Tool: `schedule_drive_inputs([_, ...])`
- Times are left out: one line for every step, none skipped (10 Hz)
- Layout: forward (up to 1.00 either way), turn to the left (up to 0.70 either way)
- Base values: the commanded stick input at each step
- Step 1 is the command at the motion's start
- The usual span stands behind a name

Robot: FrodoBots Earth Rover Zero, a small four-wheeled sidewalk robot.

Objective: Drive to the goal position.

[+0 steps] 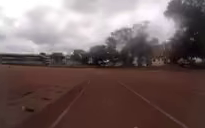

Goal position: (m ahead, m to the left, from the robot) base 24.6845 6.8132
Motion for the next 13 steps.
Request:
schedule_drive_inputs([1.00, 0.00])
schedule_drive_inputs([1.00, 0.00])
schedule_drive_inputs([1.00, 0.00])
schedule_drive_inputs([1.00, 0.00])
schedule_drive_inputs([1.00, 0.00])
schedule_drive_inputs([1.00, 0.00])
schedule_drive_inputs([1.00, 0.00])
schedule_drive_inputs([1.00, 0.00])
schedule_drive_inputs([1.00, 0.00])
schedule_drive_inputs([1.00, 0.00])
schedule_drive_inputs([1.00, 0.00])
schedule_drive_inputs([1.00, -0.23])
schedule_drive_inputs([1.00, -0.34])
